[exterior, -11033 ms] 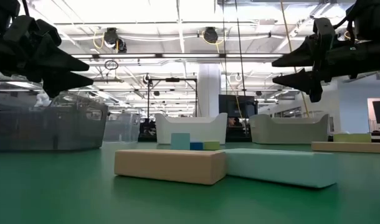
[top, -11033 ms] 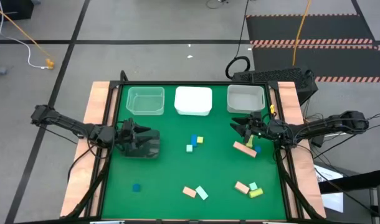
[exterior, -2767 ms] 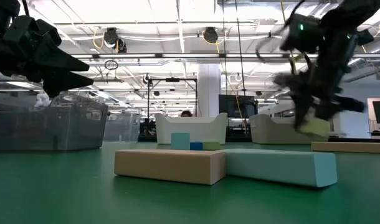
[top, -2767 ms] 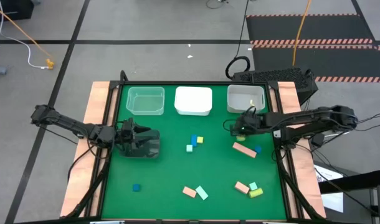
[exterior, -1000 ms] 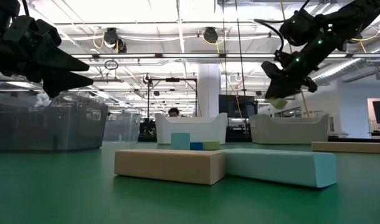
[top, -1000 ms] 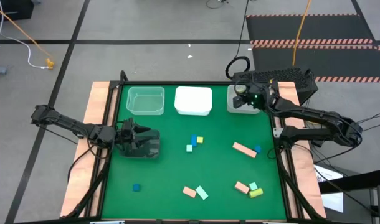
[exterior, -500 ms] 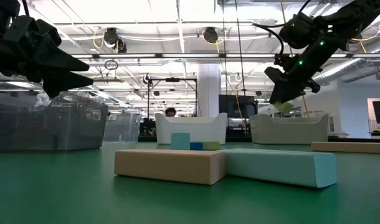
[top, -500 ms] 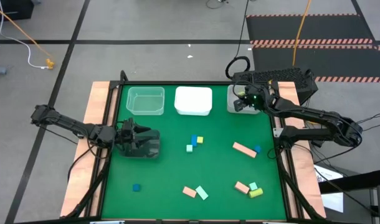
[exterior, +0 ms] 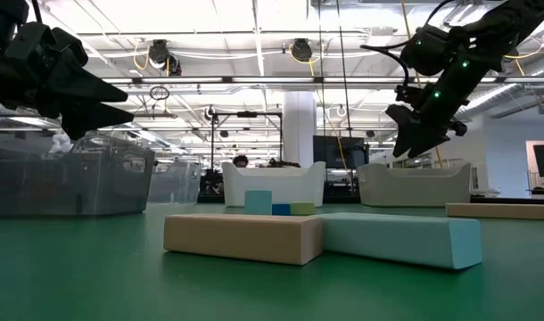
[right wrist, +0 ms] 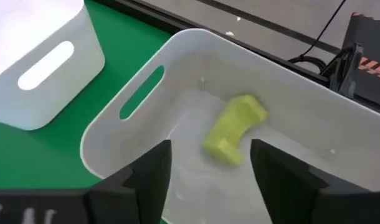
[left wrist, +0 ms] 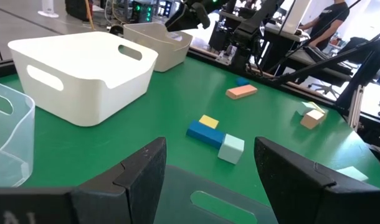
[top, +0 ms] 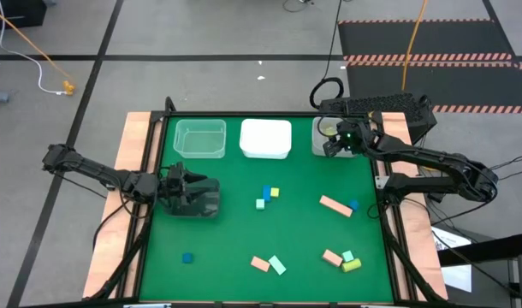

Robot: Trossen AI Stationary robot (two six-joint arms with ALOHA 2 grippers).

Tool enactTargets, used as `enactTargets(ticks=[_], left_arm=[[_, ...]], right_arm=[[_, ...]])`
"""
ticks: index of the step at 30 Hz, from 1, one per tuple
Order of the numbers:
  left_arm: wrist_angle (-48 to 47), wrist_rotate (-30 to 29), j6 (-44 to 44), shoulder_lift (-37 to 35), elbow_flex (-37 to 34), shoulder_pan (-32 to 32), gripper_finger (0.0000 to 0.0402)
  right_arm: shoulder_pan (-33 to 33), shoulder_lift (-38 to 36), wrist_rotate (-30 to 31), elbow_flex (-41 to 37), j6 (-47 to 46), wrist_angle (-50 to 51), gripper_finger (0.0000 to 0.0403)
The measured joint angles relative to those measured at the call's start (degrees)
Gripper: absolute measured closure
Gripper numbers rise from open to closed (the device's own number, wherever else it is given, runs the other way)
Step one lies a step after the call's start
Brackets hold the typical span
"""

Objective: Sort & place blocks by color
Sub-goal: Put the blue block into the transparent bin

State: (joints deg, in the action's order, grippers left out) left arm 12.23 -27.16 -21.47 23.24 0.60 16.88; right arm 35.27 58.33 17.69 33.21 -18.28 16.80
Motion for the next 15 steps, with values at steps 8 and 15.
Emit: enactTargets(ticks=[8, 15], left_arm=[[2.47, -1.49, -3.63, 0.01, 0.0, 0.01, 0.0158], [14.73, -4.0, -1.78, 0.01, 0.0, -0.09, 0.0158]], right_arm=[[-0.09, -0.07, -13.25, 0.0, -10.72, -3.91, 0.0158], [-0.09, -0.07, -23.08, 0.0, -21.99, -11.89, 0.0157]])
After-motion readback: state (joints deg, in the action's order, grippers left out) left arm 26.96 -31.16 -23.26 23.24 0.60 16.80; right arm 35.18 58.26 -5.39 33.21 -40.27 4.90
